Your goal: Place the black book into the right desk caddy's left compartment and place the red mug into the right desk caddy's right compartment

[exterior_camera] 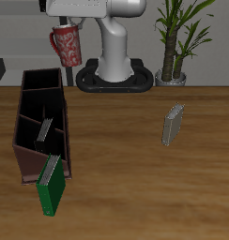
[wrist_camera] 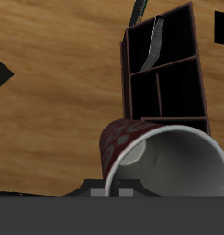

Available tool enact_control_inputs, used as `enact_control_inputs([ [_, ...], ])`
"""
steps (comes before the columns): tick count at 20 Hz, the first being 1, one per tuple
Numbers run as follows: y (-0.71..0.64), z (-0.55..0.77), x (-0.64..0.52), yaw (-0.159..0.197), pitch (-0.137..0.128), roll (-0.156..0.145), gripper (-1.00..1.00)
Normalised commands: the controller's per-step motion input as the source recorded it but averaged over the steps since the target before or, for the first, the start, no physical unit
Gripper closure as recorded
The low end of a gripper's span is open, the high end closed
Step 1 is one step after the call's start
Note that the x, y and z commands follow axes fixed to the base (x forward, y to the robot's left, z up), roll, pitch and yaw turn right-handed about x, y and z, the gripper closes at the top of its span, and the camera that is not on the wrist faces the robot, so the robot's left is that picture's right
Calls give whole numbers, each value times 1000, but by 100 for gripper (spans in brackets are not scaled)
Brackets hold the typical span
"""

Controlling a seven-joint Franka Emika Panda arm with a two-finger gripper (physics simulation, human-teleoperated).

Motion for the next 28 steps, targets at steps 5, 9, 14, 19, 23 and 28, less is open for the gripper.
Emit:
enact_control_inputs([
  [5, -312, -44, -1, -18, -3, -63, 100],
  [9, -159, -3, -81, -11, -4, -22, 100],
  [14, -304, 68, -123, -15, -5, -20, 100],
  [19, -343, -41, -152, -6, 12, -27, 100],
  [23, -240, -79, -81, 6, -24, -30, 100],
  [28, -340, -142, -31, -33, 36, -25, 100],
])
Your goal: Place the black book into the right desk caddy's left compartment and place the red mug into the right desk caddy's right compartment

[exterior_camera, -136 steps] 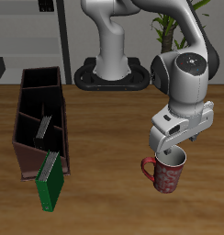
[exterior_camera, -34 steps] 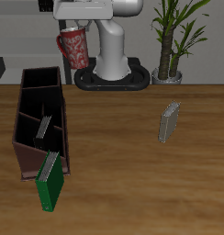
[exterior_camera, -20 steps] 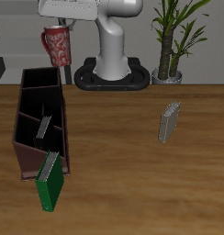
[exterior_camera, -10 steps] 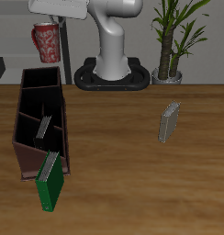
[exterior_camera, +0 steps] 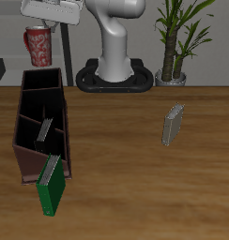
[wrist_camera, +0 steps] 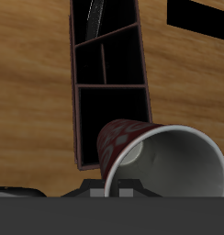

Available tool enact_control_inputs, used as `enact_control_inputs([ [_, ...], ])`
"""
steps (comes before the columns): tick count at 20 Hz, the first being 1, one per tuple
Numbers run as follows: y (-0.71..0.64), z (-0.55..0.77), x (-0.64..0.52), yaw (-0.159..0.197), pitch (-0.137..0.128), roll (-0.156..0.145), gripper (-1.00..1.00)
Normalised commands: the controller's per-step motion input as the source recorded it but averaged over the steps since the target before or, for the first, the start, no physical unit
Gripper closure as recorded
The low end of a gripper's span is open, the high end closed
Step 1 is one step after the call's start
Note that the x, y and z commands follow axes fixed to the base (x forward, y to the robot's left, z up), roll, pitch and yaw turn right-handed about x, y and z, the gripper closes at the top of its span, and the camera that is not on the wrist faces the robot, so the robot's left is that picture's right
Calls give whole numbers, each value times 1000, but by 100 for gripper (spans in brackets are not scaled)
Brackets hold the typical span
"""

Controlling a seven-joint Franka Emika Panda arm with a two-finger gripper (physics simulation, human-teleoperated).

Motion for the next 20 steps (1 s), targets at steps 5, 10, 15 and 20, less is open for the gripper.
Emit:
enact_control_inputs([
  [5, -109, 48, 33, -32, 7, -6, 100],
  [10, 149, 61, 173, -7, 6, 27, 100],
  [15, 50, -14, 312, -26, 19, 9, 100],
  [20, 54, -54, 168, -41, 29, 53, 100],
])
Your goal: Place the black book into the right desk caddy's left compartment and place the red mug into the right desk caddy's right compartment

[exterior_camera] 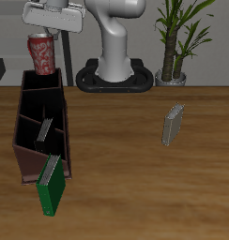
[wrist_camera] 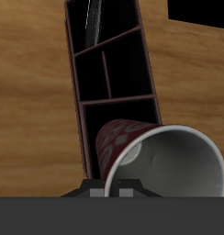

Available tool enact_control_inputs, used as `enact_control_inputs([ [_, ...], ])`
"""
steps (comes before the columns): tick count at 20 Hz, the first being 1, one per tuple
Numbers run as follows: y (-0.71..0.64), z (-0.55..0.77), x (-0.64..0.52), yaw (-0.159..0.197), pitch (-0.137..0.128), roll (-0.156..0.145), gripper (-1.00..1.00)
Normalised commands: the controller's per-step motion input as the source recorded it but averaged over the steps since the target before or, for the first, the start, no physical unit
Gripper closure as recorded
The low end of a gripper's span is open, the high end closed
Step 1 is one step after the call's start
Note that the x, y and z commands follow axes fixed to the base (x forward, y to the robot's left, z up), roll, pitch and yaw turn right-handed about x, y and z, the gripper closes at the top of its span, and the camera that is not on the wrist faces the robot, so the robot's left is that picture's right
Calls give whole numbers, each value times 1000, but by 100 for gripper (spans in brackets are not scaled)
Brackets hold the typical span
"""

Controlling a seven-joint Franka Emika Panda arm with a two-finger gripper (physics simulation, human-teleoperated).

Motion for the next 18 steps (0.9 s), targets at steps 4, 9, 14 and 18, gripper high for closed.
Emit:
enact_control_inputs([
  [4, 103, -41, 43, -18, 83, 237, 100],
  [9, -198, 151, 45, -24, -7, 36, 100],
  [14, -125, 164, 23, -7, -23, 3, 100],
  [18, -177, 66, 95, -24, -14, -42, 100],
])
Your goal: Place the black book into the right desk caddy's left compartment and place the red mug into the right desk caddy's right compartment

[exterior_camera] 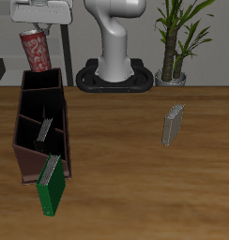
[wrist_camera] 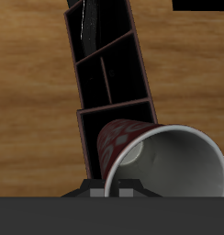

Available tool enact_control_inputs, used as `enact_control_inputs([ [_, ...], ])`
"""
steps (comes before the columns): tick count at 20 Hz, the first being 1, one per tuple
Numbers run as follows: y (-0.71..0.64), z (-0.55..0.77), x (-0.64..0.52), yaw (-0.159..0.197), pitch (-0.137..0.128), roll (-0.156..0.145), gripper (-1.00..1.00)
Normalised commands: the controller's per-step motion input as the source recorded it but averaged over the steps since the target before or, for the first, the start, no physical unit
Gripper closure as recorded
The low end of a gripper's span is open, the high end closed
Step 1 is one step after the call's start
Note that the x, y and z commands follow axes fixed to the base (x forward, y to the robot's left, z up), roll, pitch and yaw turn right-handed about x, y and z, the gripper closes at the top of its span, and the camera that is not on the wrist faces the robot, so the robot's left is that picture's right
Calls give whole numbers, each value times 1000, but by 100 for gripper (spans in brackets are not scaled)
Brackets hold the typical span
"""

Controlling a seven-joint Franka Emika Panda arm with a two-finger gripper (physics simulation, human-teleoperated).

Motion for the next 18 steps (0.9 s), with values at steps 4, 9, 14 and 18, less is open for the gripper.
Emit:
enact_control_inputs([
  [4, -42, -140, 90, -17, 11, -2, 100],
  [9, 79, -133, 1, -12, 7, -4, 100],
  [14, 2, -147, 64, -18, 6, -8, 100],
  [18, 20, -117, 47, -14, 9, -6, 100],
])
